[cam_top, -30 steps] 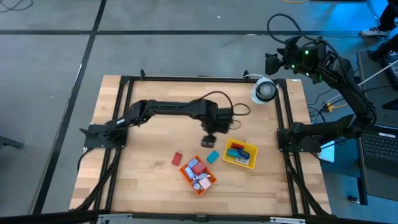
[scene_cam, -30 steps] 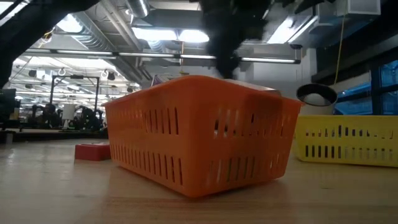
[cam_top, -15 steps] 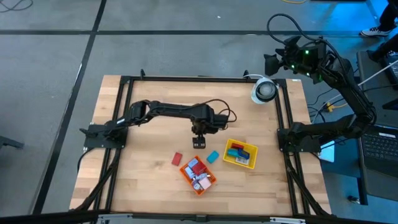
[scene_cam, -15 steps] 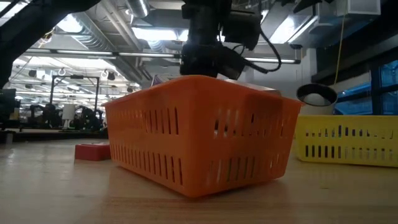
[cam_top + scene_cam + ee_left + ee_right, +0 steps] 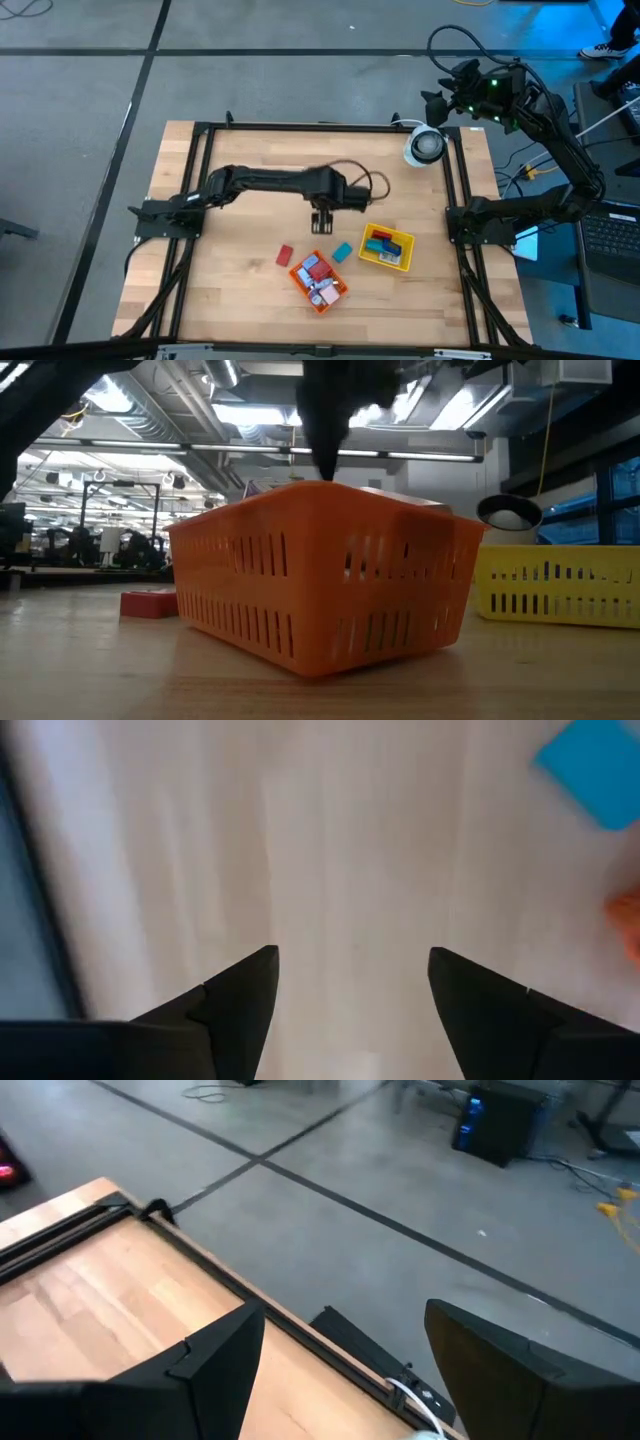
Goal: Pick & Place Office items
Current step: Put the light blue digital clock into the yellow bin
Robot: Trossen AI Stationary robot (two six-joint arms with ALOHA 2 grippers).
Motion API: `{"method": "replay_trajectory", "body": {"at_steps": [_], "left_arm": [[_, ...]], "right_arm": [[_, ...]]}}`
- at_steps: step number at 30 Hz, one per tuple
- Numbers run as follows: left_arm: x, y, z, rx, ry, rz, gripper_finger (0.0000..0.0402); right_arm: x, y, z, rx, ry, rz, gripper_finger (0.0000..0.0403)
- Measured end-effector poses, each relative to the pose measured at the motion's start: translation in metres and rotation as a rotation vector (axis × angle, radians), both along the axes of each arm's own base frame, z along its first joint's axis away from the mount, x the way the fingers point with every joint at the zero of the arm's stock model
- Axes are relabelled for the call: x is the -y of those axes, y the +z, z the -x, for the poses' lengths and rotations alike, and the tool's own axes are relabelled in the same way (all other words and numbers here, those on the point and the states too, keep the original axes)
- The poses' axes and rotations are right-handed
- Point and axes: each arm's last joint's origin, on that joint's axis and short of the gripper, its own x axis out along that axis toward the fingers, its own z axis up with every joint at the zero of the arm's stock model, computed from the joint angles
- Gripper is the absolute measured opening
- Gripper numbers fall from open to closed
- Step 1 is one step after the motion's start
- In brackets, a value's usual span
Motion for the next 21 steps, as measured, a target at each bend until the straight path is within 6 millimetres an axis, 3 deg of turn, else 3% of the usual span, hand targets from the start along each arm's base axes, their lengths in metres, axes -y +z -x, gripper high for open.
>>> {"method": "replay_trajectory", "body": {"at_steps": [3,6,9,11,13,14,17,20,21], "left_arm": [[0.004,0.039,0.013,0.1,-0.14,-0.043,0.0253],[0.002,0.076,0.02,0.313,-0.122,-0.059,0.0253],[-0.009,0.133,0.017,0.781,-0.022,-0.054,0.0253],[-0.012,0.181,0.018,1.17,0.046,-0.12,0.0253],[-0.016,0.215,0.021,1.458,0.17,-0.241,0.0252],[-0.019,0.224,0.023,1.532,0.259,-0.325,0.0251],[-0.024,0.227,0.024,1.536,0.494,-0.571,0.0241],[0.004,0.234,0.027,1.517,0.779,-0.765,0.0231],[0.015,0.237,0.033,1.429,0.905,-0.828,0.0229]], "right_arm": [[0.0,0.002,-0.002,0.003,0.073,0.026,0.0284],[0.001,0.007,-0.004,0.022,0.103,0.075,0.0284],[0.002,0.011,-0.006,0.06,0.132,0.11,0.0284],[0.002,0.014,-0.007,0.083,0.148,0.131,0.0284],[0.002,0.016,-0.008,0.099,0.161,0.139,0.0284],[0.002,0.016,-0.008,0.102,0.162,0.141,0.0284],[0.002,0.016,-0.008,0.098,0.163,0.137,0.0284],[0.002,0.015,-0.008,0.096,0.163,0.135,0.0284],[0.002,0.015,-0.008,0.096,0.165,0.134,0.0284]]}}
